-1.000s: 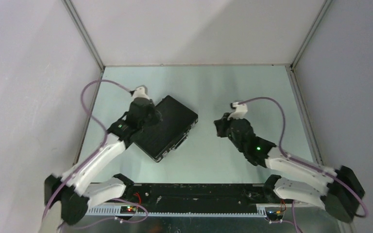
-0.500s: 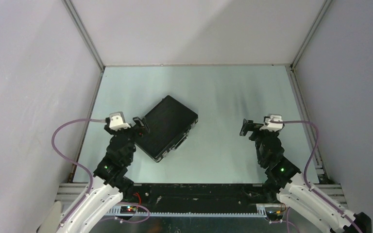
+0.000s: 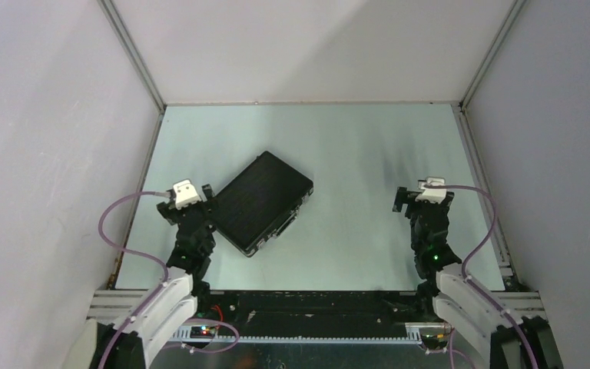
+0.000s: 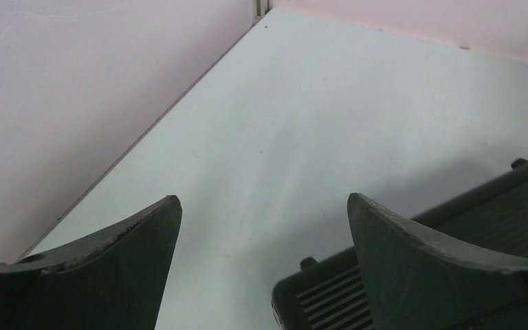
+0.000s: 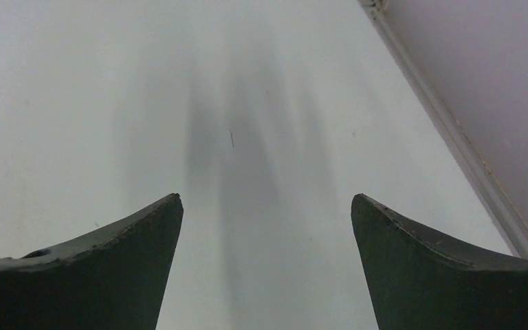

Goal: Pack up texas hold em set

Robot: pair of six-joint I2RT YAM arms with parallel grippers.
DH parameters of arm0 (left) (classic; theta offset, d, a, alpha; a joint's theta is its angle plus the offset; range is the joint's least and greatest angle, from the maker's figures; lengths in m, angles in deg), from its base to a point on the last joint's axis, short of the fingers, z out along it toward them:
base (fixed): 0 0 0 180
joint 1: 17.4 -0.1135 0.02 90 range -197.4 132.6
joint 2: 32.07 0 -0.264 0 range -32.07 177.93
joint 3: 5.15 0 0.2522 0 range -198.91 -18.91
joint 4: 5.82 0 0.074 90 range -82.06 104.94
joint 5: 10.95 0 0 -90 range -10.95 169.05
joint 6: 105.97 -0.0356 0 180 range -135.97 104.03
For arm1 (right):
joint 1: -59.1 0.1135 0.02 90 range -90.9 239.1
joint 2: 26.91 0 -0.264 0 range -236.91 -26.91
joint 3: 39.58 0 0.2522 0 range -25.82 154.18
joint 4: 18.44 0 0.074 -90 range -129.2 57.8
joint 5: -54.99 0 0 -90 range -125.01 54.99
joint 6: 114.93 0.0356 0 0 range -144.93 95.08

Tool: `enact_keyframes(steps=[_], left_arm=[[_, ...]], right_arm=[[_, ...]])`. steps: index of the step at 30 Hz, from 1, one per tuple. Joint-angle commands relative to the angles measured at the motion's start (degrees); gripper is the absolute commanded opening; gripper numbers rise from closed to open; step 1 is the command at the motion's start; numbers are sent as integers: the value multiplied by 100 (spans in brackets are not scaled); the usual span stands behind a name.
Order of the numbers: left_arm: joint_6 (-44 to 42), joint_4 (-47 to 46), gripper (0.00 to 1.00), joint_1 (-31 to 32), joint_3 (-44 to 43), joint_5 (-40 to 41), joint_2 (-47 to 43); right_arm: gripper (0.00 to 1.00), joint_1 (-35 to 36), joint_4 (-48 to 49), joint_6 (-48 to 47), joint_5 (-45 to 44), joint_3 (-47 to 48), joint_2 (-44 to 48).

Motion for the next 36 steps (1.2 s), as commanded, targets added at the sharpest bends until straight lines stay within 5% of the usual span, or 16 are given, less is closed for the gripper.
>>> enact_keyframes(steps=[1, 4, 12, 15, 21, 23, 36], left_arm=[[30, -1476, 98, -581, 164, -828, 510], [-157, -2508, 98, -845, 355, -939, 1307], [-295, -2510, 98, -1137, 62, -1910, 1893], [-418, -2474, 95, -1235, -128, -2089, 2162], [-579, -4734, 97, -1345, 333, -2217, 3403], [-496, -4257, 99, -1383, 214, -2166, 3382], [-150, -3561, 100, -1548, -213, -1903, 3387]], right_arm=[[95, -353, 1821, -354, 565, -293, -894], [95, -616, 2544, -355, 679, -299, -1762], [92, -1126, 4799, -322, 1252, -257, -3754], [91, -1164, 4329, -239, 1322, -169, -3646], [86, -1323, 3651, 78, 1022, 278, -3715], [98, -1365, 3575, 125, 1044, 296, -3710], [100, -1373, 3531, 139, 1046, 307, -3701]])
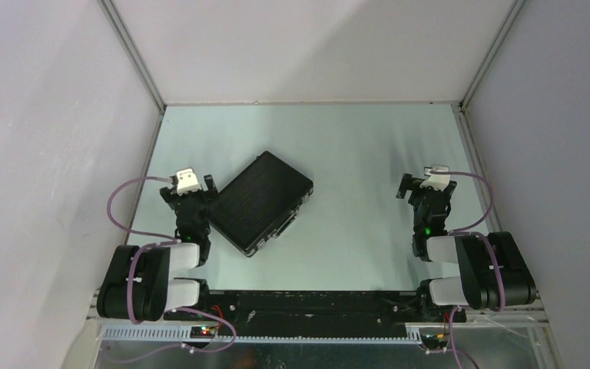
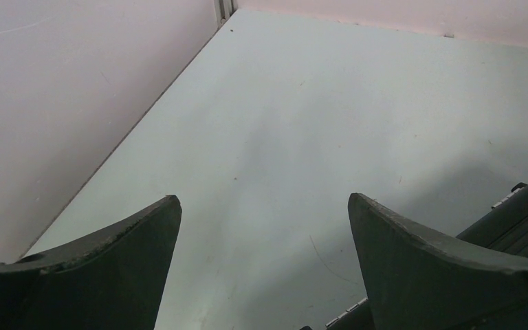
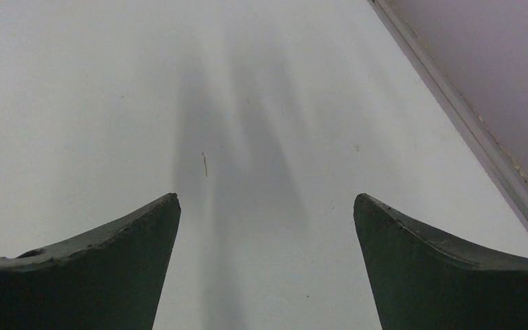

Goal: Pack up texas hold em set

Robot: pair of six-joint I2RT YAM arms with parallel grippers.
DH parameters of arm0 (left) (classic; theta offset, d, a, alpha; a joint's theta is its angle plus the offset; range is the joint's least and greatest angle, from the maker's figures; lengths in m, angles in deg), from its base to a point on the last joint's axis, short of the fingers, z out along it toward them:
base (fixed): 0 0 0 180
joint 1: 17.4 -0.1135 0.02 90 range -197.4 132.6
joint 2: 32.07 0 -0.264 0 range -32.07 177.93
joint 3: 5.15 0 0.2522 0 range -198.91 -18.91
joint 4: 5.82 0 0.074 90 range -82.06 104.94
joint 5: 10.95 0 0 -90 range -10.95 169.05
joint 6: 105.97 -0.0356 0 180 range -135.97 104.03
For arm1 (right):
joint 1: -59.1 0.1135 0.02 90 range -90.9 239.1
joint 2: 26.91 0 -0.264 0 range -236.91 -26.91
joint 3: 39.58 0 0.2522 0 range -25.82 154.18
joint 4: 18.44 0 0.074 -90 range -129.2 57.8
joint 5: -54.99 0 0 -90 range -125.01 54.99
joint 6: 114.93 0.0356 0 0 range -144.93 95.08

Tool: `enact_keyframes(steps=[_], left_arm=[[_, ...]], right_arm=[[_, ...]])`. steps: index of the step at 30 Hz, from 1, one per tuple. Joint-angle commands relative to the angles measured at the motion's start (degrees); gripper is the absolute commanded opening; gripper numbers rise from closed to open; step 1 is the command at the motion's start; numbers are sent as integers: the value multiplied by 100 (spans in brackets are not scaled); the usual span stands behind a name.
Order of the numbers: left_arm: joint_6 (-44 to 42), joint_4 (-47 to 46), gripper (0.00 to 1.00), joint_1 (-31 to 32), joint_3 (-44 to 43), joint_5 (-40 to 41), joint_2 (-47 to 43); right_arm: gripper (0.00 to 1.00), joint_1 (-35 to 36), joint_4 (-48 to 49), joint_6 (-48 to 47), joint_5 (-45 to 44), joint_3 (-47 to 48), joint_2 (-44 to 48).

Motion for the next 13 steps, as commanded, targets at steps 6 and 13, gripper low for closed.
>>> enact_keyframes(steps=[6, 13], left_arm=[[91, -41, 100, -55, -158, 94, -17], [87, 67, 100, -131, -205, -49, -23]], right_arm=[[100, -19, 107, 52, -109, 141, 22], [100, -19, 111, 53, -97, 144, 21]])
